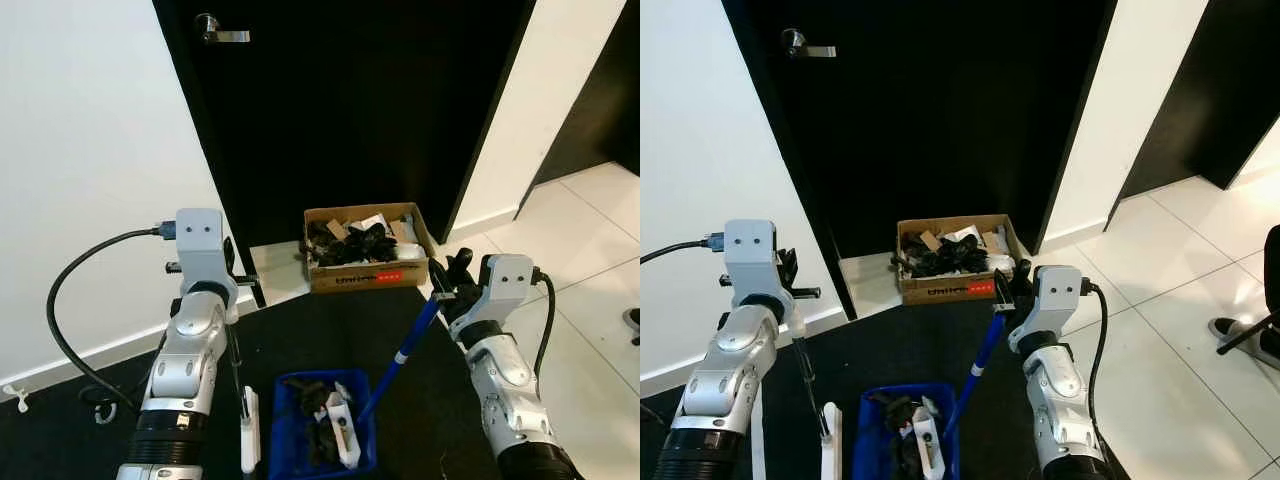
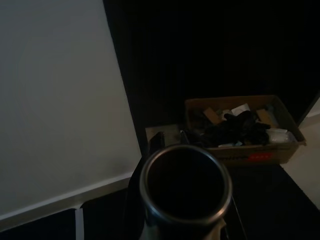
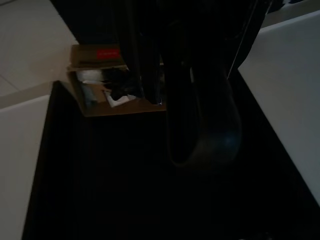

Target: Sweep floor

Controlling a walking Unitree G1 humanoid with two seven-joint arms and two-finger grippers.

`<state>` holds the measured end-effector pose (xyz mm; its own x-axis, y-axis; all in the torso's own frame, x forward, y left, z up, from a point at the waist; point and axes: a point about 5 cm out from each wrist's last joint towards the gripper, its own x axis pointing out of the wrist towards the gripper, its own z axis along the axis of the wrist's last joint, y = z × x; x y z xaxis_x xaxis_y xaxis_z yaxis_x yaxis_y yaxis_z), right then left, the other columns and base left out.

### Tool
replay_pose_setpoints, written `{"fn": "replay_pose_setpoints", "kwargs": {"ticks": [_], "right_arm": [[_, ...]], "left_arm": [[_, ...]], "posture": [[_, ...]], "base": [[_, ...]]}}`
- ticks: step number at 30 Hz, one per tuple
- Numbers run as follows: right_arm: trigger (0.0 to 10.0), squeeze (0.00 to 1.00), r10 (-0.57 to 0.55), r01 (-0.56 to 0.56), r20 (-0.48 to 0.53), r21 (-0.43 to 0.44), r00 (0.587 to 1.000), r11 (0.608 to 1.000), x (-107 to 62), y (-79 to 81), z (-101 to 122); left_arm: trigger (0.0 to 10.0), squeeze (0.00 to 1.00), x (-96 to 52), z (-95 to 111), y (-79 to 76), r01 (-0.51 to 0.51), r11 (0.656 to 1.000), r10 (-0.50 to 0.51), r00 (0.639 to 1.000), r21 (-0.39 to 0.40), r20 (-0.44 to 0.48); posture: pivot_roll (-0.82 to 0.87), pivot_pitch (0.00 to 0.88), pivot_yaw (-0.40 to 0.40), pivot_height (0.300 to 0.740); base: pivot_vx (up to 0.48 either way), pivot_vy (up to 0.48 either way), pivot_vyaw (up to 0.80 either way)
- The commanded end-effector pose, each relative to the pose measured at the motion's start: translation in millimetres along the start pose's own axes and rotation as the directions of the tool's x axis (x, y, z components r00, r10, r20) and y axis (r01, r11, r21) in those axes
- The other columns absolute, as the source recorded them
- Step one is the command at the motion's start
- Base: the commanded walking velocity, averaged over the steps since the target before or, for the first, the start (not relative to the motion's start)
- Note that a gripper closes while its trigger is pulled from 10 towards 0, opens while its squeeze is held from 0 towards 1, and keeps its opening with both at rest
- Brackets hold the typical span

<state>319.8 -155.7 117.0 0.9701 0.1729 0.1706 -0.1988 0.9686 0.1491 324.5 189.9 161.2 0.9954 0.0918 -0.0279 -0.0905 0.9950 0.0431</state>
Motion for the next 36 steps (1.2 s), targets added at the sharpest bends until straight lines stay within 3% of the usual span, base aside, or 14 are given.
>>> {"fn": "replay_pose_setpoints", "kwargs": {"ticks": [1,5,9,11,21,23,24,25,29,36], "right_arm": [[10.0,0.0,-0.028,0.03,0.084,-0.025,0.996,0.999,5.6,-2.9,17.9],[10.0,0.0,-0.084,0.096,0.175,-0.058,0.981,0.994,11.4,-16.1,41.8],[10.0,0.0,-0.169,0.212,0.317,-0.104,0.933,0.972,16.2,-41.0,83.0],[10.0,0.0,-0.18,0.234,0.349,-0.12,0.92,0.965,16.2,-46.1,92.1],[10.0,0.0,-0.151,0.216,0.472,-0.086,0.869,0.973,17.4,-48.7,122.2],[10.0,0.0,-0.151,0.216,0.472,-0.086,0.869,0.973,17.4,-48.7,122.2],[10.0,0.0,-0.195,0.227,0.467,-0.013,0.863,0.974,16.1,-54.1,120.1],[10.0,0.0,-0.195,0.227,0.467,-0.013,0.863,0.974,16.1,-54.1,120.1],[10.0,0.0,-0.247,0.238,0.39,0.072,0.887,0.968,11.7,-59.0,95.2],[10.0,0.0,-0.252,0.233,0.29,0.1,0.923,0.967,6.7,-53.2,59.8]], "left_arm": [[10.0,0.0,-1.6,6.8,-2.3,0.013,1.0,-0.013,0.999,0.007,0.044],[10.0,0.0,-1.2,9.0,-3.2,0.021,1.0,-0.021,0.998,0.003,0.052],[10.0,0.0,0.0,9.3,-5.0,0.032,1.0,-0.032,0.998,0.0,0.051],[10.0,0.0,0.4,9.5,-6.4,0.04,0.999,-0.04,0.998,-0.002,0.05],[10.0,0.0,1.6,8.2,-16.1,0.088,0.996,-0.087,0.996,-0.007,0.036],[10.0,0.0,1.6,8.2,-16.1,0.088,0.996,-0.087,0.996,-0.007,0.036],[10.0,0.0,0.5,4.9,-19.2,0.103,0.995,-0.103,0.994,0.0,0.02],[10.0,0.0,0.5,4.9,-19.2,0.103,0.995,-0.103,0.994,0.0,0.02],[10.0,0.0,-1.7,0.7,-22.9,0.117,0.993,-0.117,0.993,0.0,0.005],[10.0,0.0,-2.8,-3.6,-23.9,0.118,0.993,-0.118,0.993,0.005,-0.009]], "posture": [[0.02,0.098,0.061,0.74],[0.02,0.097,0.062,0.74],[0.01,0.095,0.069,0.74],[0.01,0.095,0.07,0.74],[0.01,0.089,0.08,0.74],[0.01,0.089,0.08,0.74],[0.01,0.087,0.083,0.74],[0.01,0.087,0.083,0.74],[0.01,0.085,0.087,0.74],[0.01,0.087,0.092,0.74]], "base": [[0.0,0.0,0.0],[0.0,0.0,0.0],[0.0,0.0,0.0],[0.0,0.0,0.0],[0.0,0.0,0.0],[0.0,0.0,0.0],[0.0,0.0,0.0],[0.0,0.0,0.0],[0.0,0.0,0.0],[0.0,0.0,0.0]]}}
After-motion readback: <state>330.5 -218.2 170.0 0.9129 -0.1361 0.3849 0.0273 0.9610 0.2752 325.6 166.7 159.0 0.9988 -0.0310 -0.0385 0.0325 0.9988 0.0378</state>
